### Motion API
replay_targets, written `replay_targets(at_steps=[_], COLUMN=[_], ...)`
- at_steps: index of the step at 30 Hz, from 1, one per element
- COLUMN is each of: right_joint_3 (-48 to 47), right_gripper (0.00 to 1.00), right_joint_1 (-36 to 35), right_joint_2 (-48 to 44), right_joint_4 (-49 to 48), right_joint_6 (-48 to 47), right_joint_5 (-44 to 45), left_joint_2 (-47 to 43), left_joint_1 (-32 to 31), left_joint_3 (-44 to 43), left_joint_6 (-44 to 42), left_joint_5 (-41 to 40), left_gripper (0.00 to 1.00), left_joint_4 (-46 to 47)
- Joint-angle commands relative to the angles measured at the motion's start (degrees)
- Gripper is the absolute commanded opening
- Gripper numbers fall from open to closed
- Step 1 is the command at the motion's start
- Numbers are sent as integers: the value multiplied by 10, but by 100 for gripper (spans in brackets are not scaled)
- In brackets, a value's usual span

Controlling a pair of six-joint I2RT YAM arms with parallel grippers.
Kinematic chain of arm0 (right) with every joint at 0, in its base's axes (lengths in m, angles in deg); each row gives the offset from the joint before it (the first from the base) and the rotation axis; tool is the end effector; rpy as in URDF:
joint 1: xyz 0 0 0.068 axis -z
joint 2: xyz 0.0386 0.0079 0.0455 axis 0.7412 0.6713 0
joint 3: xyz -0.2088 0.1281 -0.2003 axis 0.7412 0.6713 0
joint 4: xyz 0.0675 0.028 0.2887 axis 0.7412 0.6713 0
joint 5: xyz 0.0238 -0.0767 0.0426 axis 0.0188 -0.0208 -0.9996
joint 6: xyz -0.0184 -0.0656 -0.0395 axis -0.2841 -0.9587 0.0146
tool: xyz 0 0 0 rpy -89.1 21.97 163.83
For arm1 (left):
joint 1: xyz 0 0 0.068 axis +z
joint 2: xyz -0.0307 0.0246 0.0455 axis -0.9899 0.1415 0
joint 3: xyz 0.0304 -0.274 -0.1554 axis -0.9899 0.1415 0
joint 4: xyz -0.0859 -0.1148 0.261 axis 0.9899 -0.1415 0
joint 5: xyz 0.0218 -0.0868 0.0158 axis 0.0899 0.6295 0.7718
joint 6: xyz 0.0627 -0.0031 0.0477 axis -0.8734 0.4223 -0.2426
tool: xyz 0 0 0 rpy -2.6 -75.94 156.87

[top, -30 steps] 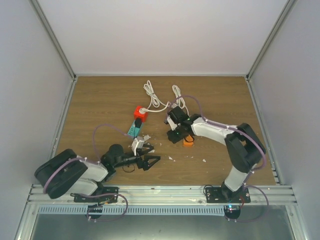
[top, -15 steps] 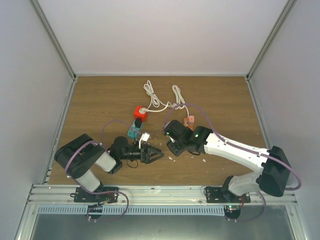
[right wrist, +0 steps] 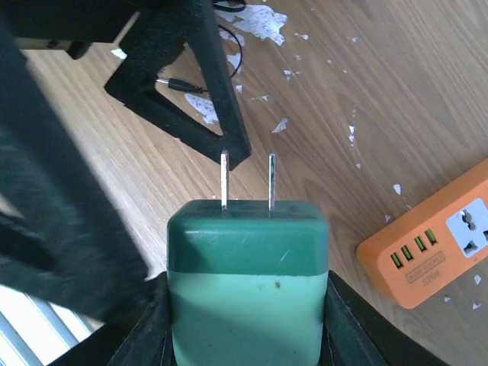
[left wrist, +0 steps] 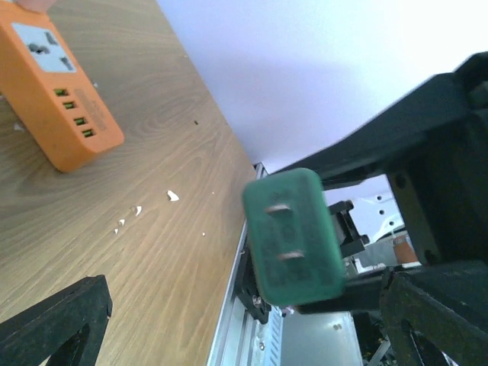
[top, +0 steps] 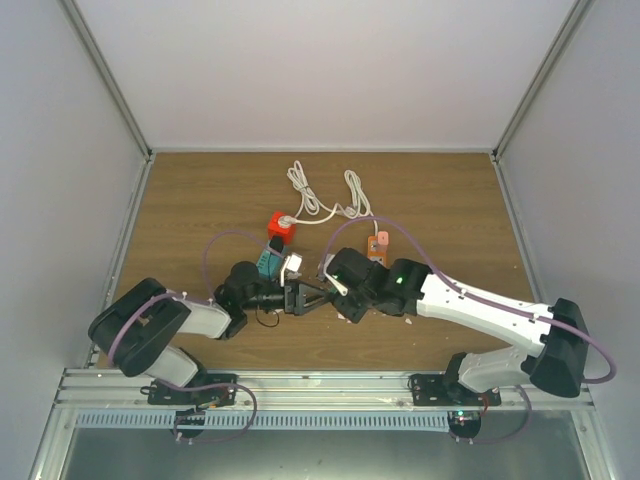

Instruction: Insert the plug

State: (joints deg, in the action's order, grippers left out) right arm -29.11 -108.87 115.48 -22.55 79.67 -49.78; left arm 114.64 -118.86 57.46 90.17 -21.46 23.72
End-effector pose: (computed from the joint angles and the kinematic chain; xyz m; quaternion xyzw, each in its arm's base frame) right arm 0.1522 0.2537 0.2812 -0.3981 0.8824 0.0785 0.2383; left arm 0.1865 -0.2016 0.1631 0.1631 0.7217 -0.6347 0.2229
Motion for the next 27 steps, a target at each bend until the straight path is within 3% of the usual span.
replay_targets(at_steps=[1, 12, 18, 27], right_joint_3=[-18, -18, -21, -26], right_gripper=[1, 1, 1, 1], right_joint_1=[-14, -48, -51, -51], right_joint_2=[4, 12, 13, 5], right_joint_4=[-3, -4, -1, 4], right_joint_6=[-38, -45, -43, -43], right_joint_5=[-13, -36, -29, -22], left_joint_2=[30, 27, 19, 31], left_joint_1=[3, 3, 3, 3], left_joint_3=[-13, -39, -34, -25], left_joint_6=[19, -1, -4, -3], left_joint_5=[16, 49, 61, 75], left_gripper=[97, 89, 65, 37], left_joint_4=[35, 1, -8, 6])
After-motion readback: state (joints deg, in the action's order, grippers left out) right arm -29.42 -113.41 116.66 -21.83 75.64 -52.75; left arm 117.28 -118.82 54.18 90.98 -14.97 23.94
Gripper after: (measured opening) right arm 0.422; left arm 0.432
